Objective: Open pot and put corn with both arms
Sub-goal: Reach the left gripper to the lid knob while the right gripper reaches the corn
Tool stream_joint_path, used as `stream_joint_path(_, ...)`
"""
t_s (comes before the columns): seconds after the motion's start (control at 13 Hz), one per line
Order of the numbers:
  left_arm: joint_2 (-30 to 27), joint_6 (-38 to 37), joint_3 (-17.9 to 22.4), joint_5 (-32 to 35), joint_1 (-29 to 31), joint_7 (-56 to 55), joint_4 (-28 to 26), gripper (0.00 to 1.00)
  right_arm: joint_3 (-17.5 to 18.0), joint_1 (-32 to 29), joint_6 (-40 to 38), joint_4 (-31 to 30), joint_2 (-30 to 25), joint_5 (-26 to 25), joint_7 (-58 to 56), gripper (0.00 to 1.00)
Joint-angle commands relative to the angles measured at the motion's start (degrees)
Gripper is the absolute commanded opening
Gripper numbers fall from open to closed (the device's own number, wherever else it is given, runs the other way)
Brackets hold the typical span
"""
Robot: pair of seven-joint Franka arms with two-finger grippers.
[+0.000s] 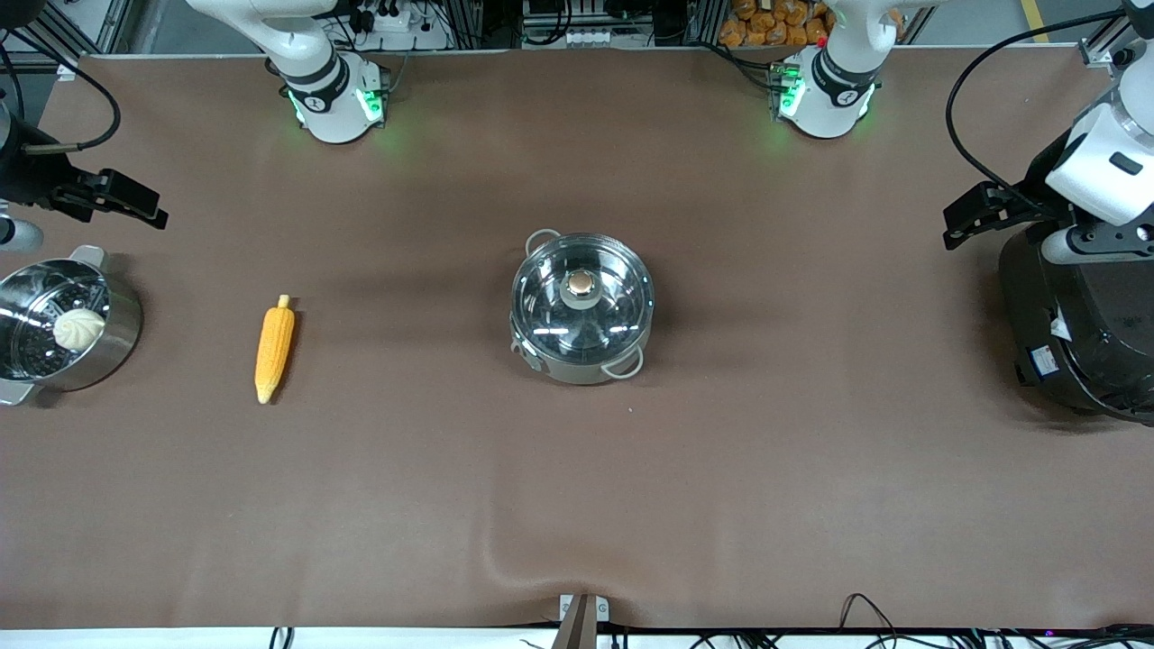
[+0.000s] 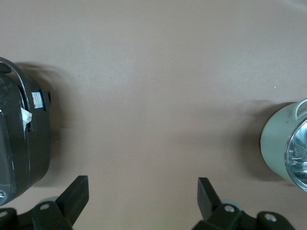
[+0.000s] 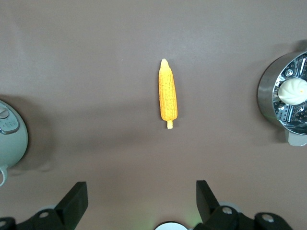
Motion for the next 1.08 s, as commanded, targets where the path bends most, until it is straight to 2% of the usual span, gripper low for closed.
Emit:
stream_joint_path(0.0,-0.34,-1.1,-0.07,-0.22,0.56,1.46,0.63,1.0,1.08,-1.66,0.26,-0.19,0.04,-0.83,-0.57,1.0)
stream_joint_path(0.38,-0.17,-1.1,-0.24,3.2,-0.14,1.55,0.8,1.0,1.08,-1.67,0.26,-0.19,0.12,-0.83,-0.66,1.0)
stream_joint_path(0.62,1.41,-1.01,-3.04,2.68,-2.06,-0.9,1.15,1.0,1.08,-2.63,0.26,-0.37,0.39,-0.83,-2.41,1.0)
stream_joint_path(0.77,5.18,-1.71,-5.41,2.06,-5.66,-7.99,5.79,1.0,1.08,-2.63,0.35,-0.54,0.48,-0.83,-2.33,1.0)
stream_joint_path(1.0,11.32,-1.19,-6.04,1.27,-14.78,-25.02,9.57,1.0,1.08,-2.63,1.05,-1.24,1.35,-0.83,-2.42,1.0)
